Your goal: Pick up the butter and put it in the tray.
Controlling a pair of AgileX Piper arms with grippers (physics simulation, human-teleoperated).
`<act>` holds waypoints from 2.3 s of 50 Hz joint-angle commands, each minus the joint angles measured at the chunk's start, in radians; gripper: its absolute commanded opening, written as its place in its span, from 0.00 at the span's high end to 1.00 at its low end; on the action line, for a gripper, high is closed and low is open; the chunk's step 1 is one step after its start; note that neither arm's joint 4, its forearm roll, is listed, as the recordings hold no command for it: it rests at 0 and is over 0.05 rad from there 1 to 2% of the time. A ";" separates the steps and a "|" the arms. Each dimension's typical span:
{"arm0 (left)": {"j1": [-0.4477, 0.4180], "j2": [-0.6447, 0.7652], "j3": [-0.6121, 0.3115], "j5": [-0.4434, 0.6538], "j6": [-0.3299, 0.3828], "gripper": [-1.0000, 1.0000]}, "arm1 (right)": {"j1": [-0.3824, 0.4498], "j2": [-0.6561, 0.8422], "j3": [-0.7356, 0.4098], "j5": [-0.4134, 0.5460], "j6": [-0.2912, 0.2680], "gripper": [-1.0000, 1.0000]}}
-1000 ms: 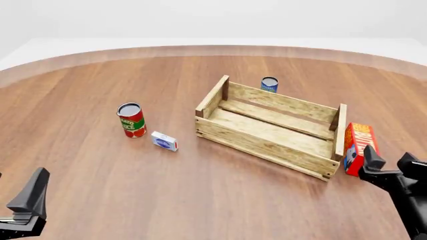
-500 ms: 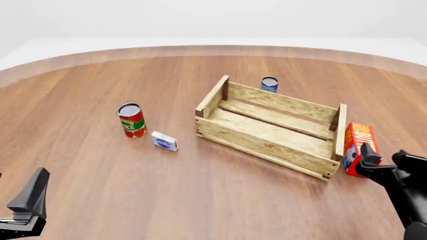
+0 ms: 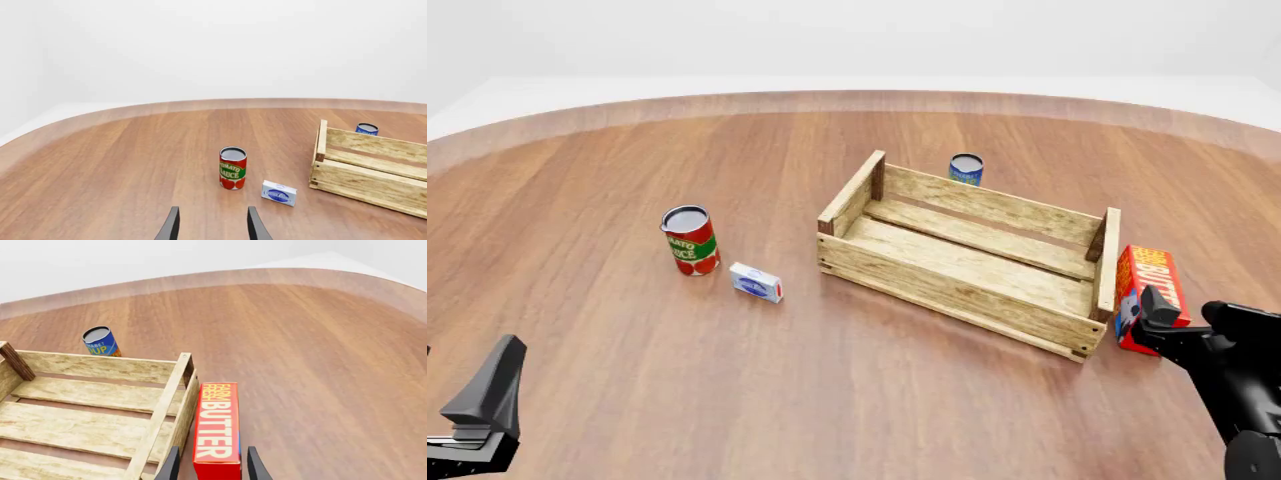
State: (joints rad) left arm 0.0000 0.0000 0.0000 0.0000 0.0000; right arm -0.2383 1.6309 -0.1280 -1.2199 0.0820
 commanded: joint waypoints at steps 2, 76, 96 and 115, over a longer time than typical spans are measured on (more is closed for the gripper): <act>0.000 0.000 0.000 0.000 0.000 0.00 | 0.005 0.040 -0.021 0.000 0.005 0.00; 0.000 0.000 0.000 0.000 0.000 0.00 | -0.004 0.250 -0.139 0.000 0.012 0.00; 0.000 0.000 0.000 0.000 0.000 0.00 | 0.001 0.301 -0.164 0.000 0.019 0.00; 0.000 0.000 0.000 0.000 0.000 0.00 | -0.006 0.255 -0.137 0.000 0.030 1.00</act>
State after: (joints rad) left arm 0.0000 0.0000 0.0000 0.0000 0.0000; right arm -0.2384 1.9056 -0.2766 -1.2188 0.0965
